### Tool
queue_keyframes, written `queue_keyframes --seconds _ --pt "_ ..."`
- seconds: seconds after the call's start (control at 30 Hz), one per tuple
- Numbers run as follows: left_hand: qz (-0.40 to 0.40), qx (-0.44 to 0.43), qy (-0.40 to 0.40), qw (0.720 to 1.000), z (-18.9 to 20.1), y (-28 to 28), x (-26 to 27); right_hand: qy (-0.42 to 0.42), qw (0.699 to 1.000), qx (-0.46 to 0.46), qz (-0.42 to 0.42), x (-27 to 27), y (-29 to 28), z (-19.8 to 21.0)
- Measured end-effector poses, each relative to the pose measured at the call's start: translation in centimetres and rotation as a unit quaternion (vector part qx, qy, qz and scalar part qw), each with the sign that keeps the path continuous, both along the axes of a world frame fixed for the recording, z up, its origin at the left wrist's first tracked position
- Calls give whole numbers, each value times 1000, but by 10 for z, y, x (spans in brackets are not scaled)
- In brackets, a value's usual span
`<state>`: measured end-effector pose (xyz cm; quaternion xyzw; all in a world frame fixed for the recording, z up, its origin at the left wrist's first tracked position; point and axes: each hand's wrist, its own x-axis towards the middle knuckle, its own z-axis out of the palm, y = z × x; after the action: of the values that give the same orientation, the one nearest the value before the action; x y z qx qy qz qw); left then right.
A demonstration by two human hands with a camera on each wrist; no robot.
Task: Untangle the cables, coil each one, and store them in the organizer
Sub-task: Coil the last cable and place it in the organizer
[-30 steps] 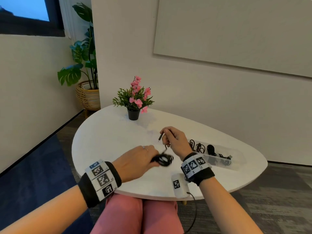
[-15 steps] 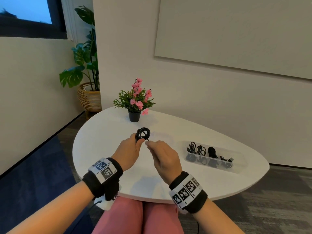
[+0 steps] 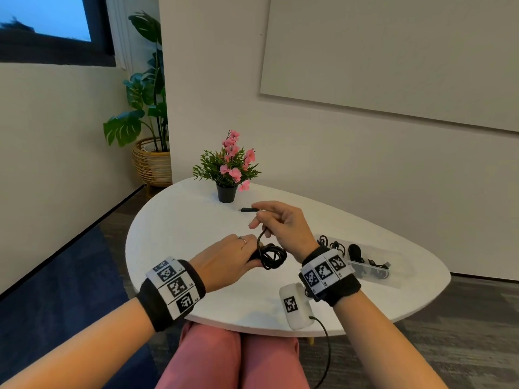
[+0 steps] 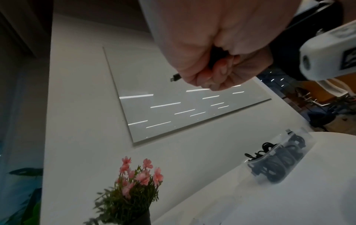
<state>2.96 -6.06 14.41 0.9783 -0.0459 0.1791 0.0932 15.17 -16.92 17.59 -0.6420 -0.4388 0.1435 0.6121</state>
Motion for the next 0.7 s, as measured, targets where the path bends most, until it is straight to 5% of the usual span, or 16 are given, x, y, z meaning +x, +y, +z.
queue_keyframes --seconds 0.17,0.33,0.43,0.5,0.6,0.7 --pt "33 -176 -41 983 -1 16 0 226 971 77 29 8 -5 -14" --pt "32 -294 -106 949 -5 13 3 286 949 132 36 -3 -11 -26" --pt "24 -456 -116 882 0 12 10 92 991 96 -25 -10 -14 -35" --pt "43 -499 -112 858 4 14 12 -79 991 102 -40 -16 -15 -38" --pt "93 -395 -80 910 9 14 9 -295 946 127 -45 -23 -17 -33" --pt "110 -275 -60 953 11 12 12 -369 918 127 -66 -28 -15 -26"
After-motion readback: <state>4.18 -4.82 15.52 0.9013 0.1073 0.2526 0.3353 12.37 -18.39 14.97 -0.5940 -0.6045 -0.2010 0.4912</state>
